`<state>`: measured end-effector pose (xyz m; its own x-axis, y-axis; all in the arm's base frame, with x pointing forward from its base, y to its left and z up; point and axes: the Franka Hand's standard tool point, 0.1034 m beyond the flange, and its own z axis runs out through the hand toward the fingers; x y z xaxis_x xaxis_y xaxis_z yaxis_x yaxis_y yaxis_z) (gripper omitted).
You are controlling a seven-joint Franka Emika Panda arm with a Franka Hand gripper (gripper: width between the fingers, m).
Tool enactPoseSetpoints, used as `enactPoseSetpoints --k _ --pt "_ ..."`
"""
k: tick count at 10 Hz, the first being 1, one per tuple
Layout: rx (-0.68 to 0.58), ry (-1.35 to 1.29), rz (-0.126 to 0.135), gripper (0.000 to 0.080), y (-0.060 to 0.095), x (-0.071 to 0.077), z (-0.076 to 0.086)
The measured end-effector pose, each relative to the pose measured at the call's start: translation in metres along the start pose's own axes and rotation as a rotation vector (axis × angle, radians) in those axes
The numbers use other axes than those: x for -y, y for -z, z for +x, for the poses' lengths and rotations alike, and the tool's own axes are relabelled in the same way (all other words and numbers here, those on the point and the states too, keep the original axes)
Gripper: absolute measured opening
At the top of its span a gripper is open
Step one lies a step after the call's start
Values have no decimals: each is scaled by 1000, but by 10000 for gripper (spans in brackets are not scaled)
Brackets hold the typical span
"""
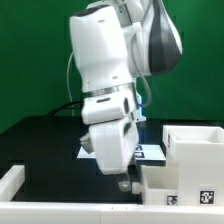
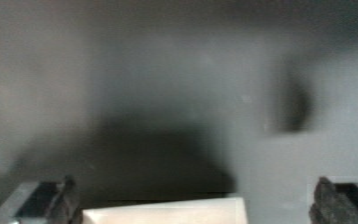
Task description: Assemble drawer
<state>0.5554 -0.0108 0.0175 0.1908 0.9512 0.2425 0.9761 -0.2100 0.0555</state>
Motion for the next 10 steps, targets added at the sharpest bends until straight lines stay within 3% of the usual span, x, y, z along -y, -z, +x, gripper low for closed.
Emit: enactPoseSetpoints --k 3,5,8,10 --pt "-8 -13 -5 649 -8 9 28" --pt "-4 -83 -19 649 -9 9 34" --pt "2 -100 -21 649 -9 10 23" --pt "10 -117 -25 649 3 5 14"
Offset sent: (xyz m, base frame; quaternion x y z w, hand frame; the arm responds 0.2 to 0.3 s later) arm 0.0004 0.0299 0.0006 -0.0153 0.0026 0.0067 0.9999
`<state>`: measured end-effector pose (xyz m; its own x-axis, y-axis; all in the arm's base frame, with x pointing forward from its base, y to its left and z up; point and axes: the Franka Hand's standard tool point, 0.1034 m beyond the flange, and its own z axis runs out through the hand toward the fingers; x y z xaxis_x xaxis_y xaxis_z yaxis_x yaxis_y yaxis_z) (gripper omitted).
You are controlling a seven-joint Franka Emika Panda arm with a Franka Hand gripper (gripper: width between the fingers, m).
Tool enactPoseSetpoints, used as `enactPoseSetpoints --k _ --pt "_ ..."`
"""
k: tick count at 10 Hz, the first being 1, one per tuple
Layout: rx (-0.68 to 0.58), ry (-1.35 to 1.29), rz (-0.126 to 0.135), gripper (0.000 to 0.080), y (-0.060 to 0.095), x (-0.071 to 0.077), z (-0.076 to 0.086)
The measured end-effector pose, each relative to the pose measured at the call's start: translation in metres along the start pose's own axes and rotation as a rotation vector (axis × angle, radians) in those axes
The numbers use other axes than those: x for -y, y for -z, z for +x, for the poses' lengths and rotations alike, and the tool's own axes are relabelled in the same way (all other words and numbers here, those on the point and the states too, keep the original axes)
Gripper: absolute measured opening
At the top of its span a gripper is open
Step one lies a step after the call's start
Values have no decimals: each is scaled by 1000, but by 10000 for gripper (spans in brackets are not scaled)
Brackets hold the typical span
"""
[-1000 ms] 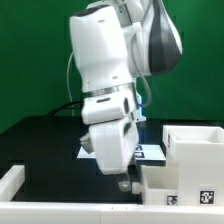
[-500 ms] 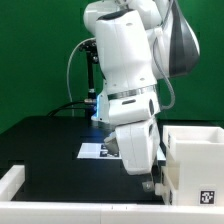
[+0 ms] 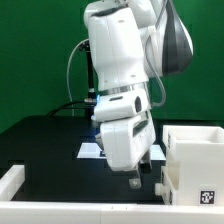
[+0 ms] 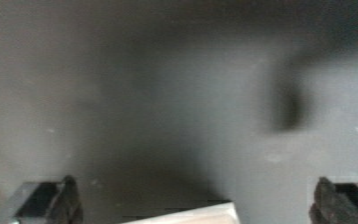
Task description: Assemble drawer
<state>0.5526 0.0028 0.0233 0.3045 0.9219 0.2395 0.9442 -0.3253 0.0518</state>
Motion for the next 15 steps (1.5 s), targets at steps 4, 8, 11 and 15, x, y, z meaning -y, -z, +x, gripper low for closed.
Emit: enactPoseSetpoints --k 4,8,11,15 --pt "9 -5 -7 649 10 1 -5" --pt "12 -25 -13 649 12 5 -8" --pt "65 -65 -40 649 54 59 -17" --pt "75 -153 -58 649 63 95 -3"
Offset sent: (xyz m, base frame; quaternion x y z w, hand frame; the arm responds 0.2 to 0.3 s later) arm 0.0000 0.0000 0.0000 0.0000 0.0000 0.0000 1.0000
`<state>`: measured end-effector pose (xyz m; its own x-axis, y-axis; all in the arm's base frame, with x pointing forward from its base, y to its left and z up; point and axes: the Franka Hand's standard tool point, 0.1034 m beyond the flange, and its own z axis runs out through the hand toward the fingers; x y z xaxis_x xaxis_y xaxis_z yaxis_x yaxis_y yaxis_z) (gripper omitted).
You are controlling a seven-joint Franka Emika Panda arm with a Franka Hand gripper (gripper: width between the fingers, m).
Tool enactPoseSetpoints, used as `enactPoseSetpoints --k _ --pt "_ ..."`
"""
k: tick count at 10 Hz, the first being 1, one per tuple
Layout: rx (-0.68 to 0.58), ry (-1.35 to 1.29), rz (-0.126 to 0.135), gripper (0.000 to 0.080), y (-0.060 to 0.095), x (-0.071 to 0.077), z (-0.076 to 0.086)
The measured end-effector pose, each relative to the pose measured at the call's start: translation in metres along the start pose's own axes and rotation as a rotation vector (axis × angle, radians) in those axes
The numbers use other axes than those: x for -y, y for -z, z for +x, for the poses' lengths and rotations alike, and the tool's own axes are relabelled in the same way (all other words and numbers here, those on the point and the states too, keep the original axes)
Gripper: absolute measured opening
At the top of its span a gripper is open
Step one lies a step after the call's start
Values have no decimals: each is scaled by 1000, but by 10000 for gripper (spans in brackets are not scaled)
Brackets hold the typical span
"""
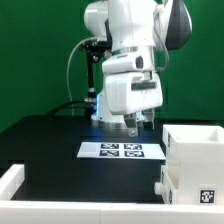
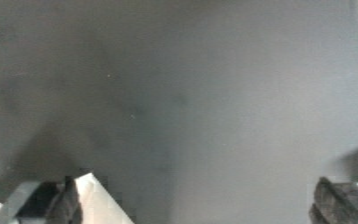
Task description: Assemble drawer
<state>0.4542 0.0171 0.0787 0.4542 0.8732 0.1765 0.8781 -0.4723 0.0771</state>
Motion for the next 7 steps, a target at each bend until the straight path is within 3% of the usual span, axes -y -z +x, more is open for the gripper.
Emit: enactPoseSetpoints --k 1,2,5,6,7 --pt "0 0 2 649 -1 1 1" --pt "-19 -5 -16 649 -4 10 14" --pt "-72 -23 -23 649 -14 59 71" --pt "-92 -48 -13 649 -23 74 86" --pt "-96 -65 -27 649 -24 68 82"
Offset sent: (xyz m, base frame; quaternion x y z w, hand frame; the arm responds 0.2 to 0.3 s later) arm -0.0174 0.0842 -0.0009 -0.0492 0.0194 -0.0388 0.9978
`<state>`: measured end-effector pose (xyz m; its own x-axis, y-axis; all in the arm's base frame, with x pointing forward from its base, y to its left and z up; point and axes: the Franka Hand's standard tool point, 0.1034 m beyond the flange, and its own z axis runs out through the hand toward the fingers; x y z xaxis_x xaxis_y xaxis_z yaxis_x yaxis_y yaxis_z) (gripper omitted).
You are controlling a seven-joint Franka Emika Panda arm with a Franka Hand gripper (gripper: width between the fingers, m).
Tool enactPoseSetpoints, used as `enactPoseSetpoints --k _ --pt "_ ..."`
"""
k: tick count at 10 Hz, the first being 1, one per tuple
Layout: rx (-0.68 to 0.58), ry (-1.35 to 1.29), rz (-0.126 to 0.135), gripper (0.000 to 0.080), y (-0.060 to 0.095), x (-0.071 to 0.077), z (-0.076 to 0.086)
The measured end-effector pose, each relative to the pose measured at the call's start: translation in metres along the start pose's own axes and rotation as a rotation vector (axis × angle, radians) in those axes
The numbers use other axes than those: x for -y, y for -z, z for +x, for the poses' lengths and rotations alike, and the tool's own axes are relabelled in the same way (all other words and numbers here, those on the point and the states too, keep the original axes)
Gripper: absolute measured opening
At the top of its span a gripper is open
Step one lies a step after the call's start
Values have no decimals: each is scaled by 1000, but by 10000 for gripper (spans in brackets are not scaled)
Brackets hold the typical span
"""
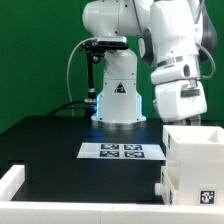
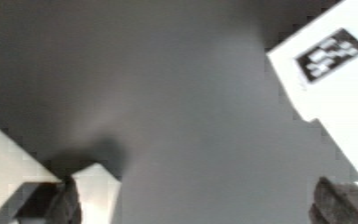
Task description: Assemble drawer
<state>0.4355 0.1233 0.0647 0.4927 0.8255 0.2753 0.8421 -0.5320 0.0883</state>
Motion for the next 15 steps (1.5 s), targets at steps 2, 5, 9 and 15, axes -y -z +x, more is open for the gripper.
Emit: enactPoseSetpoints --k 2,5,9,15 --pt "2 -3 -1 649 0 -2 -2" --pt "-24 46 1 649 -6 40 6" --pt "-33 41 33 649 -26 54 -1" --pt "-29 18 42 249 -31 50 -8"
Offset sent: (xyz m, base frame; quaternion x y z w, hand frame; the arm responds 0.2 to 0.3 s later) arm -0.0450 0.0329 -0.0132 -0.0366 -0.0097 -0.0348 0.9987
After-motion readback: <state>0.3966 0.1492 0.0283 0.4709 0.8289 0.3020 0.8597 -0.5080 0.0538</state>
